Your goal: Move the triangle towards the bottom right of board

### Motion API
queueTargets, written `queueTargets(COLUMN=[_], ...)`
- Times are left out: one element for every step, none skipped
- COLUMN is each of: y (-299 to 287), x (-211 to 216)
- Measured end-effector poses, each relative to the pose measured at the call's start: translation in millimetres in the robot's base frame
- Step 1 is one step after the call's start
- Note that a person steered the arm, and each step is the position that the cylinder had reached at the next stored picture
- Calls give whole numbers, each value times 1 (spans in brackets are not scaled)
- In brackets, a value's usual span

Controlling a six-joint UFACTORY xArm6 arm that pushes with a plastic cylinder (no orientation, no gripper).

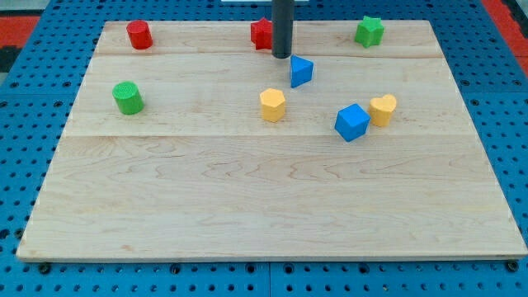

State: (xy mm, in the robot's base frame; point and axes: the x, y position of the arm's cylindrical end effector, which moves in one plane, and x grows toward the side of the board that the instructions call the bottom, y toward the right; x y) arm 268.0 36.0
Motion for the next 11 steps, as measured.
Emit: queueTargets(y=[18,1,9,-7,-19,-13,40,7,-2,76,107], x=[37,64,88,141,164,201,242,245,268,275,275])
